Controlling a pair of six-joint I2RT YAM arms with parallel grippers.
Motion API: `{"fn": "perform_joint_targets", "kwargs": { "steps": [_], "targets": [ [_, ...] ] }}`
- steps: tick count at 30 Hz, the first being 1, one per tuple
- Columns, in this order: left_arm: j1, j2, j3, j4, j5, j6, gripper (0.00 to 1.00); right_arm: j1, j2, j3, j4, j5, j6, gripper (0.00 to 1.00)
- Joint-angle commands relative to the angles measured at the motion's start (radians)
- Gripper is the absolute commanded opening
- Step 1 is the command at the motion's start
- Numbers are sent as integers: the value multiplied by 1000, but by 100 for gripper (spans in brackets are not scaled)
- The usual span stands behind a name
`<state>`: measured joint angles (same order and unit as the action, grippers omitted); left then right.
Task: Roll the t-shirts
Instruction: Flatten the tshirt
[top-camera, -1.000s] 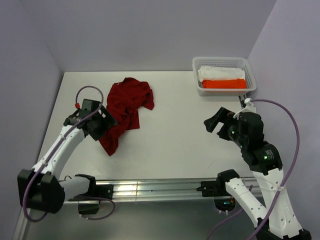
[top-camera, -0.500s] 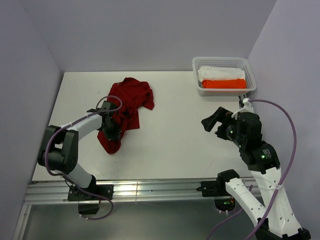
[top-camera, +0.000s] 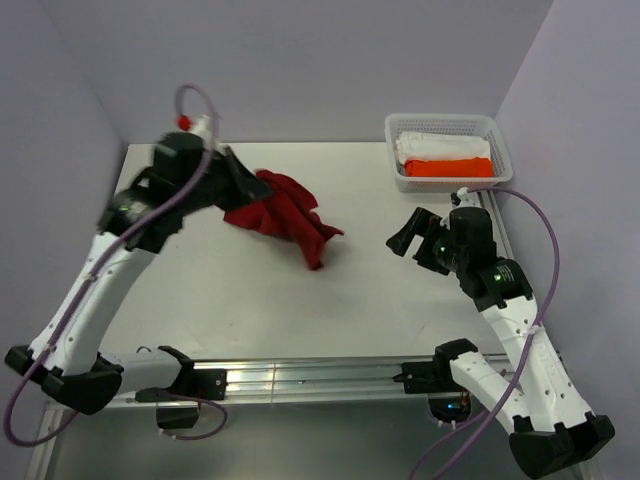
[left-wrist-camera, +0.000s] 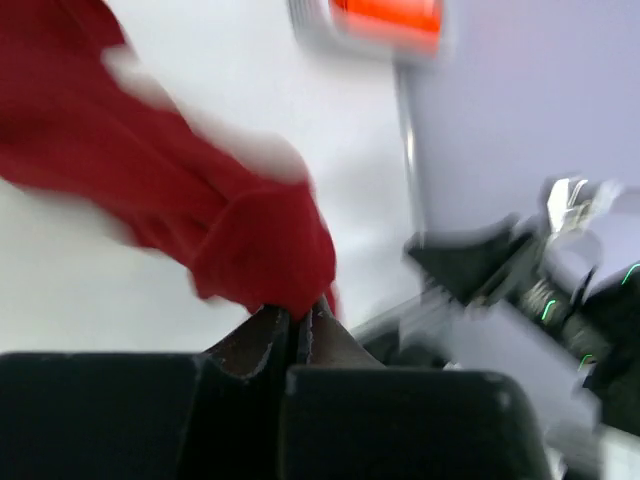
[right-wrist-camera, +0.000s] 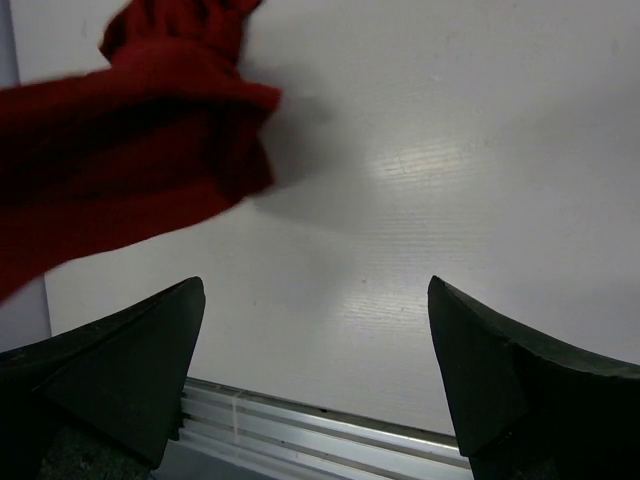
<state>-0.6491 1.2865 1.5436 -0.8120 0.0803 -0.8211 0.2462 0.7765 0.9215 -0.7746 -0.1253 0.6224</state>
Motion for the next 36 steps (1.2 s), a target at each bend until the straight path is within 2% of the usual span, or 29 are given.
{"fn": "perform_joint_targets", "kwargs": {
  "steps": [1,2,5,6,8,12,16,18,19,20,23,30,31,32,33,34,35,36],
  "targets": [
    [275,-52,128,-76,85,-9,0,7,15,13,98,-45,4,99],
    [427,-30,154,-110,134,-15,0,5,35,17,116,-75,-1,98],
    [554,-3,159,-174,122,-12,0,8,78,19,175,-152,3,95],
    [586,-15,104,-177,110,-10,0,7,89,23,199,-172,2,93],
    [609,-36,15,-168,111,-7,0,14,133,31,209,-197,-3,92],
    [611,-194,-349,-72,115,-30,0,33,191,33,222,-238,-16,91],
    [612,-297,-508,-73,41,-61,0,67,228,-4,265,-283,-24,90],
    [614,-323,-519,-93,-32,-70,0,85,263,-19,279,-298,-33,90],
    [615,-323,-510,-137,-74,-76,0,114,279,-23,281,-298,-38,85],
    [618,-319,-496,-169,-177,-82,0,129,311,-24,281,-304,-46,83],
    [647,-282,-421,-282,-356,-110,0,200,369,-23,274,-284,-36,82],
    [770,-144,-321,-321,-451,-134,1,303,487,-29,377,-293,8,75],
    [773,-125,-309,-328,-453,-138,6,311,506,-20,397,-296,10,75],
    [775,-110,-289,-328,-438,-135,42,332,542,-9,402,-292,10,76],
    [775,-83,-283,-326,-413,-112,65,346,562,17,412,-292,8,77],
    [776,-73,-277,-325,-349,-99,94,358,582,31,416,-287,5,80],
    [775,-69,-272,-328,-334,-95,100,372,627,48,416,-263,0,81],
    [773,-84,-278,-326,-324,-93,100,402,650,74,417,-255,-3,81]
  ]
}}
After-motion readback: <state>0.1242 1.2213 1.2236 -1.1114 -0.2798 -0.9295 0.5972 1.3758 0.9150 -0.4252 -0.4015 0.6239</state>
